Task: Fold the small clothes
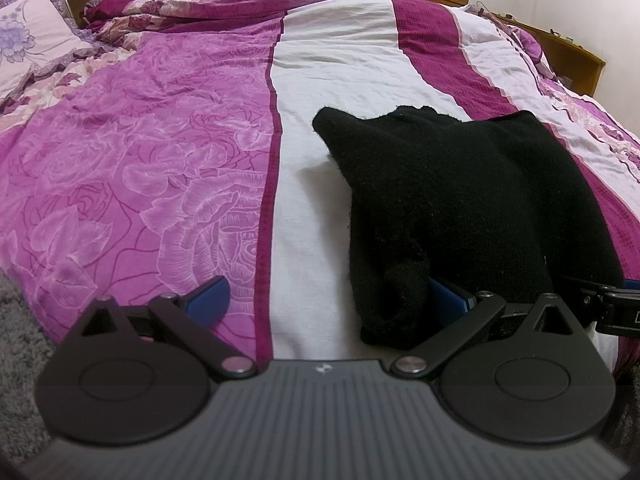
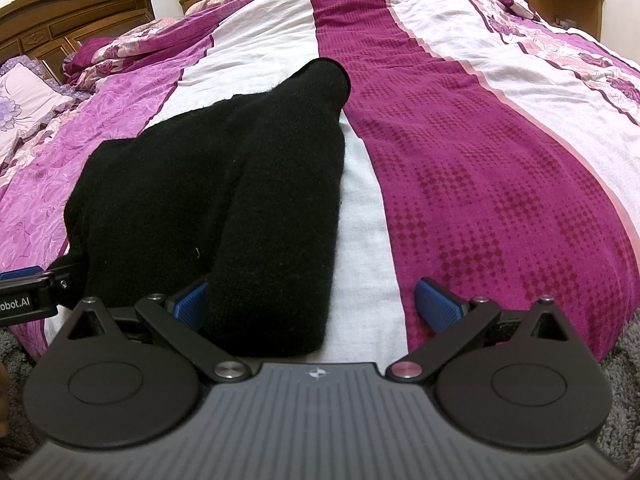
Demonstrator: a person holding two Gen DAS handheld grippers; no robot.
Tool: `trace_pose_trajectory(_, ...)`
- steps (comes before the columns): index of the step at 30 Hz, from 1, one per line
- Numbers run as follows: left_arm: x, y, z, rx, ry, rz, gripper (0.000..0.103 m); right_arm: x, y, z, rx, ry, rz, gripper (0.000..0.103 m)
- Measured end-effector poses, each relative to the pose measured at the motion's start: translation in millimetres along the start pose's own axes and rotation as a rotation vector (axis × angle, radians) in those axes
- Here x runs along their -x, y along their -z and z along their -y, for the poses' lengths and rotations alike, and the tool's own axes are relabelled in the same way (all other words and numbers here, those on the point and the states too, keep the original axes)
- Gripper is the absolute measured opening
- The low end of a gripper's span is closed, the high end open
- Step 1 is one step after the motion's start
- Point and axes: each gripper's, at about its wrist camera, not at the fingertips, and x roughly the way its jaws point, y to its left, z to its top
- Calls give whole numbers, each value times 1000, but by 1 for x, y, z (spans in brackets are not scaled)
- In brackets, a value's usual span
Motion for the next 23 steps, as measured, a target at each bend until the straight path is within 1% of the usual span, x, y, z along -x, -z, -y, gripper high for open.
trace_pose_trajectory(23, -1, 0, -1, 9, 9, -1, 103, 0, 0, 0, 0, 0, -1, 103)
